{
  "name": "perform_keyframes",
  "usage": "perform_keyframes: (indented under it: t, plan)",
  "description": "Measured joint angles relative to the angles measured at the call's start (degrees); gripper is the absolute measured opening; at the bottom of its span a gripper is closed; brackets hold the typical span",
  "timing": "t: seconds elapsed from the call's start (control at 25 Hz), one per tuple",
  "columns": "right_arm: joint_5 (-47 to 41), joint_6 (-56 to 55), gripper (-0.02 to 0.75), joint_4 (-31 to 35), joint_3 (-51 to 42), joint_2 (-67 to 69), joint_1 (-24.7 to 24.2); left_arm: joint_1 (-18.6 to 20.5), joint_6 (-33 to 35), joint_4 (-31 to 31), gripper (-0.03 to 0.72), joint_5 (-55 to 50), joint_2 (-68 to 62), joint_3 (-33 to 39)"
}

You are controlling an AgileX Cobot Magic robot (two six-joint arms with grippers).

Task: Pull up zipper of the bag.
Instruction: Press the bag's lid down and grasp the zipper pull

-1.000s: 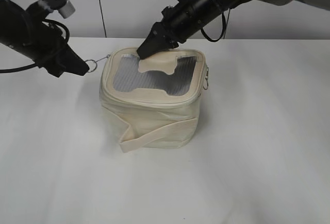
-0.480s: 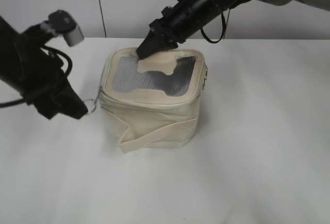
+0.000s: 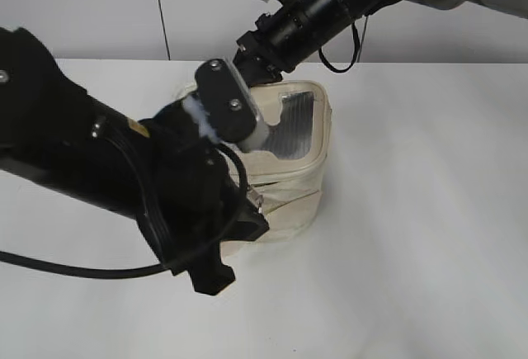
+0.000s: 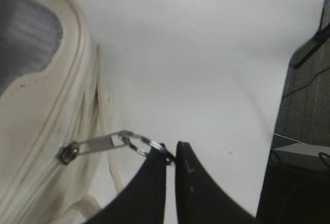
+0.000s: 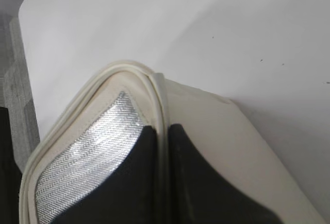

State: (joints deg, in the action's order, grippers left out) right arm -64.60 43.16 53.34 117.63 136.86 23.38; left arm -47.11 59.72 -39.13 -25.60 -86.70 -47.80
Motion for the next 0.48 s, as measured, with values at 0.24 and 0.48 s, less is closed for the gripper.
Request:
perform_keyframes:
  t: [0.24,0.48]
  plan:
    - [-1.3,-0.3,0.102,-0.5,1.3,0.0,0.1,1.0,-3.6,-2.5,0.091,-2.1,0.1,0.3]
    - [0.2,-7.1,0.349,-7.7,7.2,-2.4,-2.4,12.2,-4.4,-4.2,0.377,-14.1,5.9,0.4]
